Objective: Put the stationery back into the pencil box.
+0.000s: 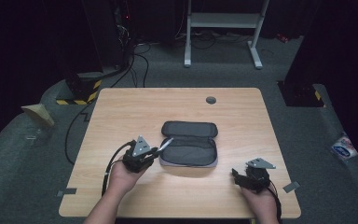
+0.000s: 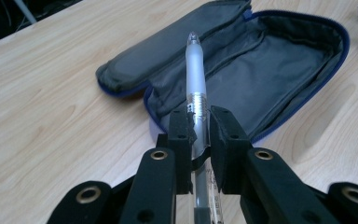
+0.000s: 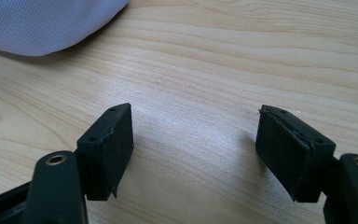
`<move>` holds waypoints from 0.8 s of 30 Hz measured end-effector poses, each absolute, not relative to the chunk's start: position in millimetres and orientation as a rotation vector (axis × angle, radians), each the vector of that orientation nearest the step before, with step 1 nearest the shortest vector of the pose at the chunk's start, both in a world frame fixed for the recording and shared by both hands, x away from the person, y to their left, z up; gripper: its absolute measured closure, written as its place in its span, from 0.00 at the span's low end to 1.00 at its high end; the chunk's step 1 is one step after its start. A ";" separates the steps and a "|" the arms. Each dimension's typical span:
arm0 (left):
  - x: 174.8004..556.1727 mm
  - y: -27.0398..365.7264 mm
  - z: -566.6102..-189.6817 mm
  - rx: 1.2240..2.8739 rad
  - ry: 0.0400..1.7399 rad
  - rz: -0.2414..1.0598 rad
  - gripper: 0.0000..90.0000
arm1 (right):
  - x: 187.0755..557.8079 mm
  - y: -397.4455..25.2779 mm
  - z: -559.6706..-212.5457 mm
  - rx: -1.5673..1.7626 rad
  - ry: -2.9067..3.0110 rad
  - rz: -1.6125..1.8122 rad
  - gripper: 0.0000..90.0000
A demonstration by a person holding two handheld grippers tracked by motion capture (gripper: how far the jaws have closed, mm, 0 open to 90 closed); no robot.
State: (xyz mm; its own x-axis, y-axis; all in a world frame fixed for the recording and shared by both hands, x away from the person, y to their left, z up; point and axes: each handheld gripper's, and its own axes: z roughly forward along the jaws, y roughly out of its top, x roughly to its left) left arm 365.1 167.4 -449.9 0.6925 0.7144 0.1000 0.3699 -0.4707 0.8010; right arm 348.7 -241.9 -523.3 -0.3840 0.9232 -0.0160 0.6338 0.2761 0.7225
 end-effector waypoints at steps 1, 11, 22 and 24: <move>366.7 165.4 -448.8 2.099 0.818 0.545 0.88 | 348.7 -242.0 -523.3 1.401 2.116 0.890 0.30; 382.1 143.7 -438.4 2.102 0.762 0.519 0.88 | 348.6 -241.9 -523.3 1.400 2.117 0.891 0.30; 396.9 118.2 -438.3 2.124 0.699 0.488 0.88 | 348.6 -242.0 -523.3 1.400 2.117 0.890 0.30; 399.1 114.2 -438.5 2.122 0.691 0.478 0.88 | 348.5 -242.0 -523.2 1.401 2.119 0.893 0.30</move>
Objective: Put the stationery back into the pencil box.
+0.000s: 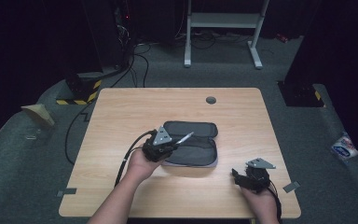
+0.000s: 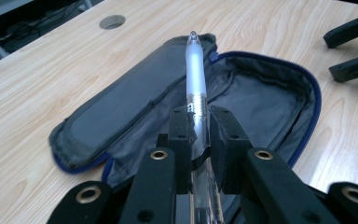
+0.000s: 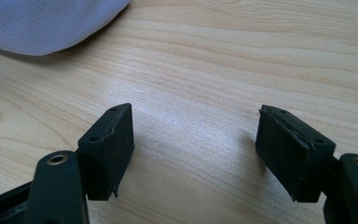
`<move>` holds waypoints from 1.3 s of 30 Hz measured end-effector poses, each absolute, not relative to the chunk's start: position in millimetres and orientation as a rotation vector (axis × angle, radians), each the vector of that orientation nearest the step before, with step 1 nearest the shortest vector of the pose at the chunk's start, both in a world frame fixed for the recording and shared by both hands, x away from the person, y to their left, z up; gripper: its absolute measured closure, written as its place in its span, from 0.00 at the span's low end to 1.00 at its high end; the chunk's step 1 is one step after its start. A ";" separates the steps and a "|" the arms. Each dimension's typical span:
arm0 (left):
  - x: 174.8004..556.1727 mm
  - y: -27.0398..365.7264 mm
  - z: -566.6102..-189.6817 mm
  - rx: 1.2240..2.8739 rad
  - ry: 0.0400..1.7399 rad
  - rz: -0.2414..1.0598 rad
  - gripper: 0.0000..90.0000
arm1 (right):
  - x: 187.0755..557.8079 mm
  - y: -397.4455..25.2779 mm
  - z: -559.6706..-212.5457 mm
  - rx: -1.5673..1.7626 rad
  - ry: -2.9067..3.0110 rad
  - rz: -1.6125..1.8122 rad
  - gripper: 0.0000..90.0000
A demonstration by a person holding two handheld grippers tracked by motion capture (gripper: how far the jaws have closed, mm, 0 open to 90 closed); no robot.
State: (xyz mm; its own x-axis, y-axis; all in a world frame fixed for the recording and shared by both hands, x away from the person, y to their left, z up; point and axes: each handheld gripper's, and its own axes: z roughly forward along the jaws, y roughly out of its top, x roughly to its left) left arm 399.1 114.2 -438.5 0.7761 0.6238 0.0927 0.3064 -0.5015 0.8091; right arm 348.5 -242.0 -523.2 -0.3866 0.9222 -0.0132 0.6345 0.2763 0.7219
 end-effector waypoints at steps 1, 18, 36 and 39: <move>400.1 111.8 -438.4 2.123 0.684 0.474 0.88 | 348.5 -242.0 -523.2 1.401 2.119 0.893 0.30; 411.7 78.2 -443.9 2.142 0.637 0.419 0.88 | 348.5 -242.0 -523.2 1.401 2.119 0.893 0.30; 419.2 71.6 -453.9 2.153 0.654 0.390 0.88 | 348.5 -241.9 -523.3 1.395 2.121 0.894 0.31; 419.6 69.5 -456.4 2.166 0.650 0.383 0.88 | 348.5 -242.0 -523.3 1.394 2.121 0.895 0.31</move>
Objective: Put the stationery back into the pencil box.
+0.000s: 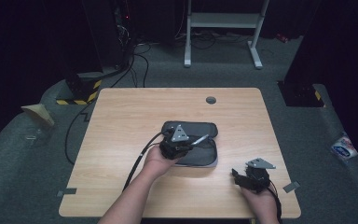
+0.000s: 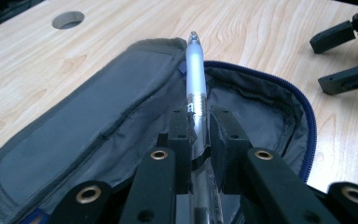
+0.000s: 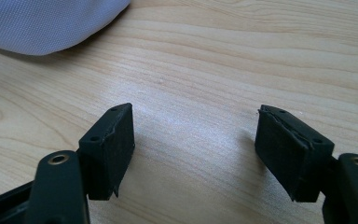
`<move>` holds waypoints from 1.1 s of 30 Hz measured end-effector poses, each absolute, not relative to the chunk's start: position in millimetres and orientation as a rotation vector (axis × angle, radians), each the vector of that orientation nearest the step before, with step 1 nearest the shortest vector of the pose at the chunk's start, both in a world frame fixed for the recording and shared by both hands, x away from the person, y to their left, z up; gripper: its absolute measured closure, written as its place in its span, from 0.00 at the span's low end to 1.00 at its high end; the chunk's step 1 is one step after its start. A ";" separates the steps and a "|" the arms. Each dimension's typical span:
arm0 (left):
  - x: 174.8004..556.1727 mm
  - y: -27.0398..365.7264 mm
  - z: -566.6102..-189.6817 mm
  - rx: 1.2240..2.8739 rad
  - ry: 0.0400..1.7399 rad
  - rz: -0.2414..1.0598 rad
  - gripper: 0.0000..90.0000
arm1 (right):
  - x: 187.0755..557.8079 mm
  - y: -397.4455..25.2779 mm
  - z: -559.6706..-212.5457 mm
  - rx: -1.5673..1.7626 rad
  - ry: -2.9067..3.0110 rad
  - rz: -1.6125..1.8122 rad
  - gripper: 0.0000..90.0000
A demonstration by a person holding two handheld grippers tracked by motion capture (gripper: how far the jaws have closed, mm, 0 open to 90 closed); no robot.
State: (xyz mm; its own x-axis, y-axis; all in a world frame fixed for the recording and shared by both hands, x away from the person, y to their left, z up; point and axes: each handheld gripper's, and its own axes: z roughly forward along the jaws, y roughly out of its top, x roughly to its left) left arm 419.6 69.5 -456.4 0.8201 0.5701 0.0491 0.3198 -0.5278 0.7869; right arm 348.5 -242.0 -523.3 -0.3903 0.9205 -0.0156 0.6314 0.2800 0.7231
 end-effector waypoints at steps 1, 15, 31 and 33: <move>419.7 68.7 -457.5 2.171 0.649 0.379 0.88 | 348.6 -242.0 -523.3 1.394 2.121 0.895 0.31; 421.3 73.9 -456.9 2.155 0.700 0.388 0.75 | 348.6 -242.0 -523.3 1.389 2.123 0.894 0.31; 412.0 96.1 -456.1 2.098 0.803 0.437 0.56 | 348.5 -241.9 -523.3 1.389 2.123 0.894 0.31; 410.8 102.9 -456.6 2.086 0.828 0.441 0.49 | 348.5 -241.9 -523.3 1.389 2.123 0.894 0.31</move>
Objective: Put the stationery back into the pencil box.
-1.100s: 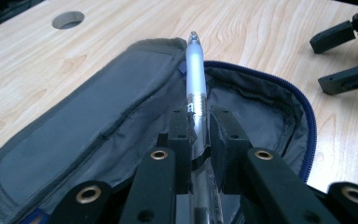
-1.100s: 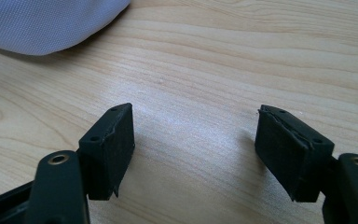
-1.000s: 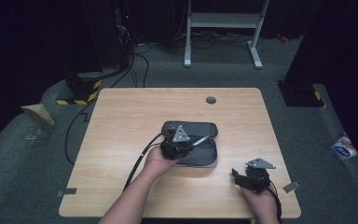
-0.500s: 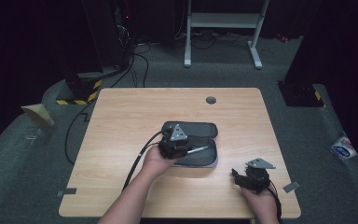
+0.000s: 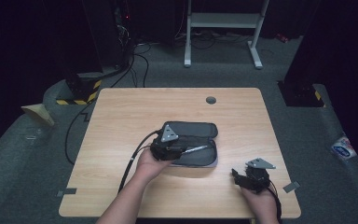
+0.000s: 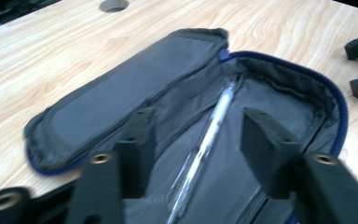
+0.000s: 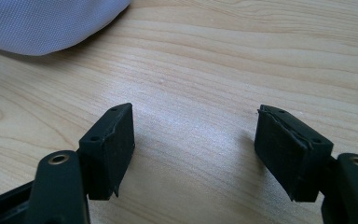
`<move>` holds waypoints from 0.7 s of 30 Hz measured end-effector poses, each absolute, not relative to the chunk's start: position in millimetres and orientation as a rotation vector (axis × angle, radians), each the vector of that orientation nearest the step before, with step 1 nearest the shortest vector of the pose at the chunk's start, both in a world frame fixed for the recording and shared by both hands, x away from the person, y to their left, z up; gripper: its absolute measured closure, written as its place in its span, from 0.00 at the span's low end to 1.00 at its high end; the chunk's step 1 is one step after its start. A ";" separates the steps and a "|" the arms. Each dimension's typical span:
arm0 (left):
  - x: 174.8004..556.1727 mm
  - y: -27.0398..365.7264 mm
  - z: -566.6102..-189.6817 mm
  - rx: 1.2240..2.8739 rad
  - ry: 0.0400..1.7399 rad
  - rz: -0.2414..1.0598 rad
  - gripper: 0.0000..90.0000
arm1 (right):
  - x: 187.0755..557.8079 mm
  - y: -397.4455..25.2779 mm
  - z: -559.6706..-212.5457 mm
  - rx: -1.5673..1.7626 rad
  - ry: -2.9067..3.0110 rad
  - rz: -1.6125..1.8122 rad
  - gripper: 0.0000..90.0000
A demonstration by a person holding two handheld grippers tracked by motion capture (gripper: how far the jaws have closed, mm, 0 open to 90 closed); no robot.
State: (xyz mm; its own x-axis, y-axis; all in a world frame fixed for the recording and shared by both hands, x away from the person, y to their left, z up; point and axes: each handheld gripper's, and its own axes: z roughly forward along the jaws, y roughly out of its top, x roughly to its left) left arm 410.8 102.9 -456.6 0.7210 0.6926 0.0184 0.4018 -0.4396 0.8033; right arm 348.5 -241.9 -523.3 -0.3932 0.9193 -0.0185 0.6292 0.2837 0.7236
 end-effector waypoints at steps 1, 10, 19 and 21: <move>409.7 107.0 -457.5 2.075 0.849 0.438 0.45 | 348.5 -241.9 -523.3 1.389 2.123 0.894 0.31; 399.8 144.5 -464.7 2.038 0.943 0.426 0.22 | 348.5 -241.8 -523.3 1.388 2.123 0.894 0.31; 374.0 193.1 -482.8 2.024 1.065 0.436 0.16 | 348.4 -241.7 -523.2 1.388 2.123 0.894 0.31; 366.3 204.2 -491.7 2.031 1.101 0.441 0.16 | 348.4 -241.7 -523.3 1.388 2.123 0.894 0.31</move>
State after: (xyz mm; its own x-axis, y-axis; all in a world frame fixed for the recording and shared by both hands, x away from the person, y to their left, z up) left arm 366.3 204.2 -491.7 0.5669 0.8218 -0.0562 0.5555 -0.3310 0.7628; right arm 348.4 -241.7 -523.3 -0.3936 0.9191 -0.0189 0.6290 0.2843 0.7236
